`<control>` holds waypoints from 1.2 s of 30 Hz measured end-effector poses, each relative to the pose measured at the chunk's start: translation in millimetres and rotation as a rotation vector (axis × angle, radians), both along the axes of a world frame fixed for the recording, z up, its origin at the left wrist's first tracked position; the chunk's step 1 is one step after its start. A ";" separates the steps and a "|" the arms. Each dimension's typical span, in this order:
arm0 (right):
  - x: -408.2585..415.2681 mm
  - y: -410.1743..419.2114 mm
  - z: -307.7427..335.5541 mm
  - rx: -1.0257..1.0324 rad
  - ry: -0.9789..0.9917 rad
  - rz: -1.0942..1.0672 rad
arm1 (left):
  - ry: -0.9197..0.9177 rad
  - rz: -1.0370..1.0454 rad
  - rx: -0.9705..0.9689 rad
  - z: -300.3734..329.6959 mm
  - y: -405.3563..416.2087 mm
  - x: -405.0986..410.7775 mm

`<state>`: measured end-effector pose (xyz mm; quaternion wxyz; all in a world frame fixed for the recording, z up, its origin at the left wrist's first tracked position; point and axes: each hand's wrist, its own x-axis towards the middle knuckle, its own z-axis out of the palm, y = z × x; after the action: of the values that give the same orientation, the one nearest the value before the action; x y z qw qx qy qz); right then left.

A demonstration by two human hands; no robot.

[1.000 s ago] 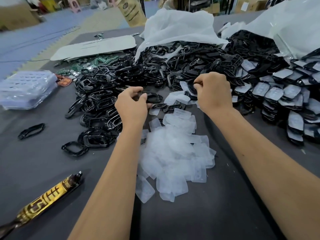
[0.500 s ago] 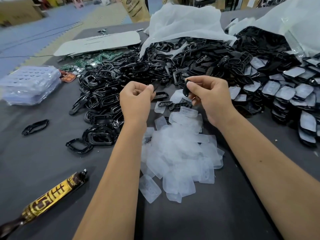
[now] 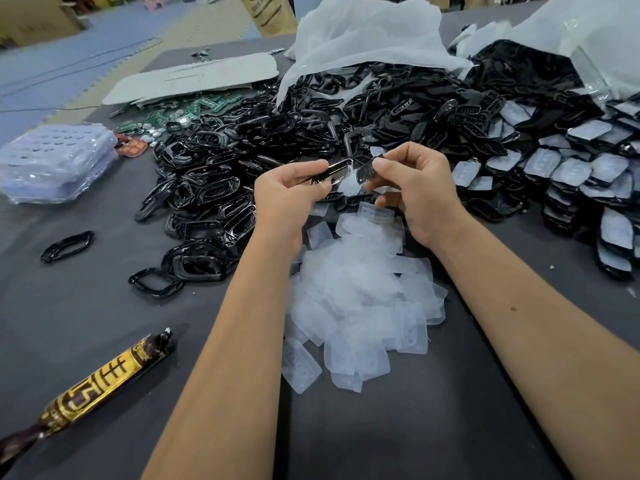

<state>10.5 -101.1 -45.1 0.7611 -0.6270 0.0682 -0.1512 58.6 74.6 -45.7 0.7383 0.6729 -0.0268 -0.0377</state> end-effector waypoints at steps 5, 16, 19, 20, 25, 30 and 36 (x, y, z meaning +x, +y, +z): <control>-1.1 0.6 -2.3 -0.015 -0.062 0.048 | 0.040 0.005 -0.118 0.7 -0.5 1.0; 4.0 5.5 -11.6 -0.570 -0.139 -0.115 | -0.200 -0.125 0.173 -3.8 -9.3 -1.0; 3.0 6.9 -10.4 -0.623 -0.125 -0.116 | -0.197 -0.143 0.156 -4.1 -7.9 -1.2; 2.3 7.6 -9.9 -0.649 -0.125 -0.128 | -0.200 -0.147 0.151 -4.1 -8.1 -1.7; -0.5 12.2 -8.2 -0.779 -0.157 -0.203 | -0.207 -0.175 0.127 -5.3 -8.6 -1.3; -1.3 14.3 -7.1 -0.845 -0.154 -0.222 | -0.241 -0.133 0.134 -8.2 -10.6 -1.6; -1.6 15.9 -6.0 -0.800 -0.142 -0.235 | -0.217 -0.089 0.075 -7.2 -10.9 -0.6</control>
<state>9.0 -85.3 -51.1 0.4381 -0.8491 0.0224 -0.2943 58.0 63.7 -52.9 0.7031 0.6982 -0.1349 0.0017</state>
